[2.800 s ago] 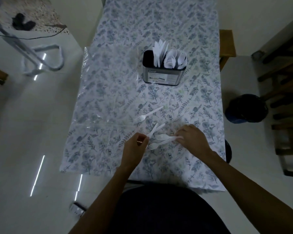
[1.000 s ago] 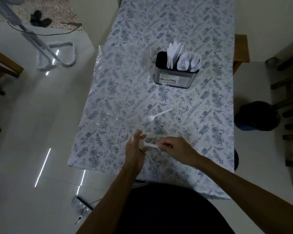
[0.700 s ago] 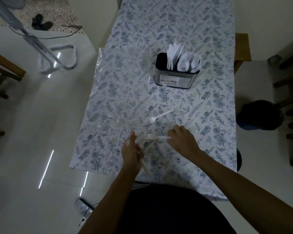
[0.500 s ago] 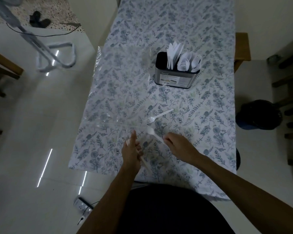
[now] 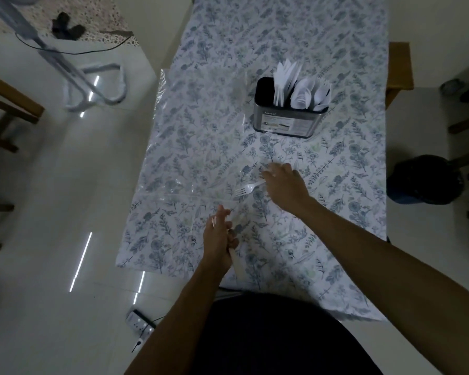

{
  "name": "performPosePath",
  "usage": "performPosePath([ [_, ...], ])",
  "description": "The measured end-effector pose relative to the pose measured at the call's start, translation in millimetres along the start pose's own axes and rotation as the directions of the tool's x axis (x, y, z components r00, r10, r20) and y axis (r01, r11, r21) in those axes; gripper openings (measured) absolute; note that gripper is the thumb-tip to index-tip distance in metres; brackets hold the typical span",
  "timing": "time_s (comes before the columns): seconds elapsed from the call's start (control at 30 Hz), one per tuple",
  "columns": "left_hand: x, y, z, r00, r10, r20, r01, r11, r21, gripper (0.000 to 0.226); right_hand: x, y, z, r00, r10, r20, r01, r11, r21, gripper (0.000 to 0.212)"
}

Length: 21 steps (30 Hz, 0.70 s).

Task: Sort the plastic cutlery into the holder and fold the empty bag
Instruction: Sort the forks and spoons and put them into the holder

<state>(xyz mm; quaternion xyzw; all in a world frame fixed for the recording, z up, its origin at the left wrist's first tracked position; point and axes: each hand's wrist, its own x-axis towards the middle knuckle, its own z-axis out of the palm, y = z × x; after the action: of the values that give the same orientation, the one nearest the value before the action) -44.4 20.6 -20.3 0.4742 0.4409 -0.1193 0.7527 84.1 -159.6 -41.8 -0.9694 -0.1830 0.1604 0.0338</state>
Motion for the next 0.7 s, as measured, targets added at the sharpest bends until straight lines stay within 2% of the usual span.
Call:
performPosePath([
  [0.07,1,3,3,1.000,0.000,-0.020,-0.001,0.999,-0.052,0.032,-7,-9,-2,0.999,0.020,-0.029,-0.023,0.993,-0.112,0.060],
  [0.13,2,8,8,0.998,-0.004,-0.064,-0.004,0.993,-0.117,0.032,-27,-20,-1,0.997,0.060,-0.053,-0.065,0.991,-0.114,0.042],
  [0.2,3,11,14,0.992,-0.001,-0.125,-0.018,0.988,-0.154,0.037,-51,-27,-3,0.995,0.097,-0.010,-0.095,0.989,0.115,0.016],
  [0.27,5,11,23,0.988,0.039,-0.147,-0.053,0.994,-0.097,0.045,-74,-34,-12,0.990,0.079,0.112,-0.123,0.879,0.460,0.013],
  [0.3,5,11,30,0.990,0.063,-0.125,-0.073,0.994,-0.078,0.048,-84,-38,-19,0.992,0.048,0.119,-0.108,0.814,0.571,0.014],
  [0.33,3,11,39,0.994,0.080,-0.080,-0.086,0.993,-0.081,0.049,-92,-41,-26,0.994,0.022,0.105,-0.082,0.793,0.604,0.016],
  [0.43,-1,15,72,0.997,0.075,0.032,-0.070,0.989,-0.131,0.059,-109,-40,-34,0.998,0.020,0.067,-0.053,0.842,0.538,0.032],
  [0.5,-3,18,90,0.992,0.095,0.084,-0.092,0.995,-0.036,0.063,-115,-31,-35,0.998,0.059,0.033,-0.068,0.846,0.529,0.029],
  [0.63,-16,19,109,0.943,0.193,0.272,-0.240,0.959,0.150,0.045,-123,-25,-45,0.997,0.080,0.019,-0.080,0.903,0.422,0.028],
  [0.7,-19,19,108,0.905,0.272,0.327,-0.364,0.892,0.267,0.037,-127,-24,-51,0.998,0.068,0.016,-0.069,0.908,0.413,0.031],
])
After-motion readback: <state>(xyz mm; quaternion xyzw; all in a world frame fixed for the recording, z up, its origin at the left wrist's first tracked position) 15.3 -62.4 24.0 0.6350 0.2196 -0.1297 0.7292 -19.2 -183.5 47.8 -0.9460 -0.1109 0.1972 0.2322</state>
